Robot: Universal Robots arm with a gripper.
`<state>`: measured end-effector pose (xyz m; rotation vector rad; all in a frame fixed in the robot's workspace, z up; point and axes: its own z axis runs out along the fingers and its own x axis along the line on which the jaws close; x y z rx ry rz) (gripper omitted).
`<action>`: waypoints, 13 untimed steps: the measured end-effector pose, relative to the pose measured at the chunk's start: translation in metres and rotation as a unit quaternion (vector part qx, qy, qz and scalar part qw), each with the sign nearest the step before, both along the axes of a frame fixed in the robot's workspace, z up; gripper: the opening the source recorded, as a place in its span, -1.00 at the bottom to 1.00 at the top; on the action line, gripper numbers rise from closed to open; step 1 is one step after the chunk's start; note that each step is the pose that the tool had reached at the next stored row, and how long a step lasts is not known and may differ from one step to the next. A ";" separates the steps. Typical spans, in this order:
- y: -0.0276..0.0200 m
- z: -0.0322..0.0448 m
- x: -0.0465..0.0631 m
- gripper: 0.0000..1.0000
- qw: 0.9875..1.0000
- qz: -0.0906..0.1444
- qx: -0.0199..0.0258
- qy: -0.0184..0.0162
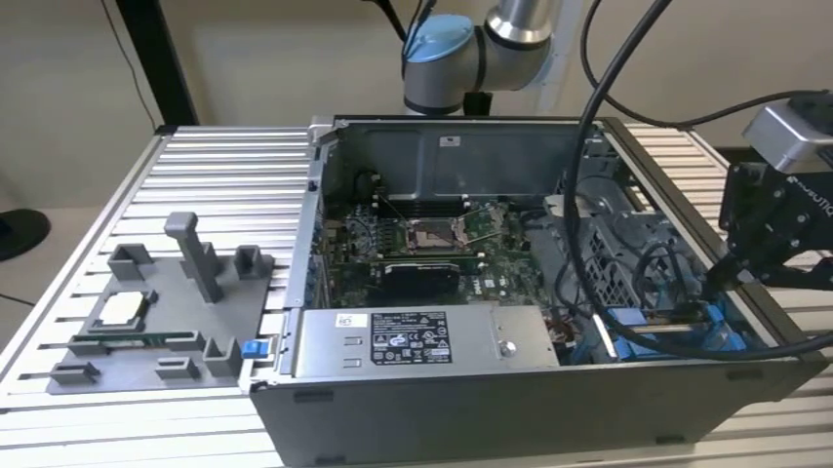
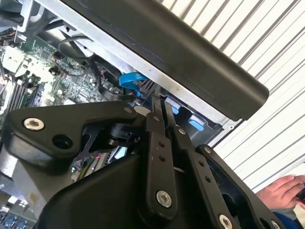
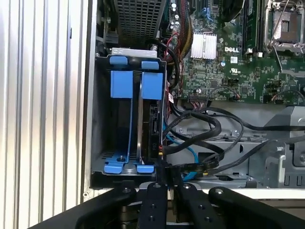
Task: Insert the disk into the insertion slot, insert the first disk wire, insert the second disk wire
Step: 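Insert the first disk wire, then insert the second disk wire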
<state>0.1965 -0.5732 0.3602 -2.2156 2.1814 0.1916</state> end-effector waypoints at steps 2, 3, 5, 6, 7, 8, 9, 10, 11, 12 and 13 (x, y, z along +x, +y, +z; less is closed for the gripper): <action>-0.0006 0.0046 0.000 1.00 1.000 0.000 0.001 0.001; -0.0009 0.0071 0.000 1.00 1.000 0.000 0.002 0.001; -0.0013 0.0126 0.000 1.00 1.000 0.000 0.003 0.002; -0.0013 0.0139 0.000 -1.00 1.000 0.000 0.003 0.002; -0.0013 0.0137 0.000 -1.00 1.000 0.000 0.003 0.003; -0.0012 0.0137 0.000 -1.00 1.000 0.000 0.003 0.005; -0.0012 0.0138 0.000 -1.00 1.000 0.000 0.002 0.007; -0.0014 0.0138 0.000 -1.00 1.000 0.000 0.002 0.008; -0.0017 0.0138 0.000 -1.00 1.000 0.001 0.002 0.008; -0.0026 0.0139 0.000 -1.00 1.000 0.001 0.002 0.009; -0.0033 0.0138 0.000 -1.00 1.000 0.002 0.002 0.009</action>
